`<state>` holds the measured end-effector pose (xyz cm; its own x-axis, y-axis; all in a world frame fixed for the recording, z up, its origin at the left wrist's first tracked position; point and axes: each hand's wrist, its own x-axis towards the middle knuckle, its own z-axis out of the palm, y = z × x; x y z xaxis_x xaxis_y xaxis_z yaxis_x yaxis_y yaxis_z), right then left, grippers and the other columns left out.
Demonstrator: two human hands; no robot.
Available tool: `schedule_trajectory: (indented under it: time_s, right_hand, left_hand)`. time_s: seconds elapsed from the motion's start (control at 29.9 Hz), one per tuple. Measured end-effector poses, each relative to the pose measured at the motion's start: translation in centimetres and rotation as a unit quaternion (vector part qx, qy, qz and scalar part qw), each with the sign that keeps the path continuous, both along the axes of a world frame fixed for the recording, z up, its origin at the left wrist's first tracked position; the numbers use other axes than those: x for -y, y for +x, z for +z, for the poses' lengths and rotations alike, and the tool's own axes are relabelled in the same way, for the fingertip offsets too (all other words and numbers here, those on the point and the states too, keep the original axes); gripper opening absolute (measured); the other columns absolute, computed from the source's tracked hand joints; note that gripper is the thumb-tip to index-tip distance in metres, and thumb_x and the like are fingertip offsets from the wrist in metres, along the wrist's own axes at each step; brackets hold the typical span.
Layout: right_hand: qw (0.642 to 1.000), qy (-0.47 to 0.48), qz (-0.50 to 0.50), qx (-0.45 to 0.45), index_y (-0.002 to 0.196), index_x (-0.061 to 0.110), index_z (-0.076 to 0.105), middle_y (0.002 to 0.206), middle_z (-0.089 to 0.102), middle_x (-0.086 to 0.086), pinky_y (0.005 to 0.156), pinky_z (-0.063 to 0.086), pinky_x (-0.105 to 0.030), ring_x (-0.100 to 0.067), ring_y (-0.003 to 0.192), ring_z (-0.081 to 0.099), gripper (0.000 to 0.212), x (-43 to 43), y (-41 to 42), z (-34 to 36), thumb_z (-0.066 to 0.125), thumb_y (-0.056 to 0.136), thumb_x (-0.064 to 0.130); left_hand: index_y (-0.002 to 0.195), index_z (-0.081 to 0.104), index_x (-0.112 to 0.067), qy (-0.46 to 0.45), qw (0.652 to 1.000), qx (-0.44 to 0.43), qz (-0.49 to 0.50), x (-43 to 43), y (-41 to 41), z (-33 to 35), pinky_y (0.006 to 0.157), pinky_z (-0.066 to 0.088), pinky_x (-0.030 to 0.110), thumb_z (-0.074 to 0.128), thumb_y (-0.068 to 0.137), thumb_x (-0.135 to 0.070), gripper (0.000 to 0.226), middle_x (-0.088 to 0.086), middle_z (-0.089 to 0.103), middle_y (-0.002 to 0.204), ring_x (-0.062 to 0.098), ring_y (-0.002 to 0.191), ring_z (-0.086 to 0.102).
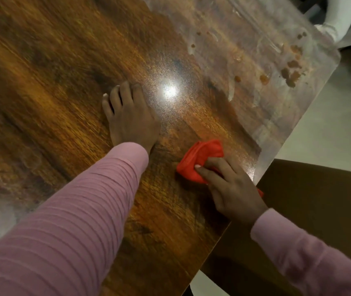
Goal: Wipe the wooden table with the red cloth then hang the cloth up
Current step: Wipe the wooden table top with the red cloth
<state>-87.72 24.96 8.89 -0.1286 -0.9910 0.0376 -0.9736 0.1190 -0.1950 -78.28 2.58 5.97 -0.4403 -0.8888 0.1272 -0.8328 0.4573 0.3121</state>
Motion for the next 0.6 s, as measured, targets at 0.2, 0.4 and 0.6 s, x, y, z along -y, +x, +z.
schedule_trajectory:
  time_s: [0.2,0.4,0.6]
  right_hand:
    - [0.994,0.016,-0.086,-0.064,0.121,0.003,0.061,0.117,0.057,-0.021,0.091,0.044,-0.049,-0.04,0.106,0.052,0.035,1.8,-6.6,0.8,0.055,0.088,0.011]
    - [0.986,0.007,-0.164,-0.039,0.125,0.01,0.058,0.124,0.052,-0.013,0.096,0.039,-0.043,-0.035,0.115,0.044,0.036,2.0,-6.0,0.5,0.055,0.089,0.011]
    - [1.0,0.001,-0.024,-0.017,0.121,0.012,0.06,0.118,0.058,-0.009,0.085,0.044,-0.037,-0.027,0.101,0.049,0.038,-1.3,0.5,-0.7,0.041,0.09,0.024]
  left_hand:
    - [0.128,0.05,-0.012,-0.031,0.999,-0.007,-0.031,-0.8,0.4,0.6,0.112,0.024,0.053,0.026,0.08,-0.028,0.057,0.012,0.048,0.135,0.034,0.126,0.041]
    - [0.123,0.055,-0.014,-0.013,0.999,-0.034,-0.035,-3.9,-0.5,1.2,0.11,0.025,0.052,0.02,0.069,-0.037,0.068,0.011,0.051,0.132,0.034,0.124,0.043]
    - [0.125,0.056,-0.017,0.026,0.997,-0.067,0.016,-7.9,-4.0,1.3,0.111,0.024,0.049,0.051,0.079,-0.014,0.046,0.008,0.051,0.135,0.031,0.126,0.043]
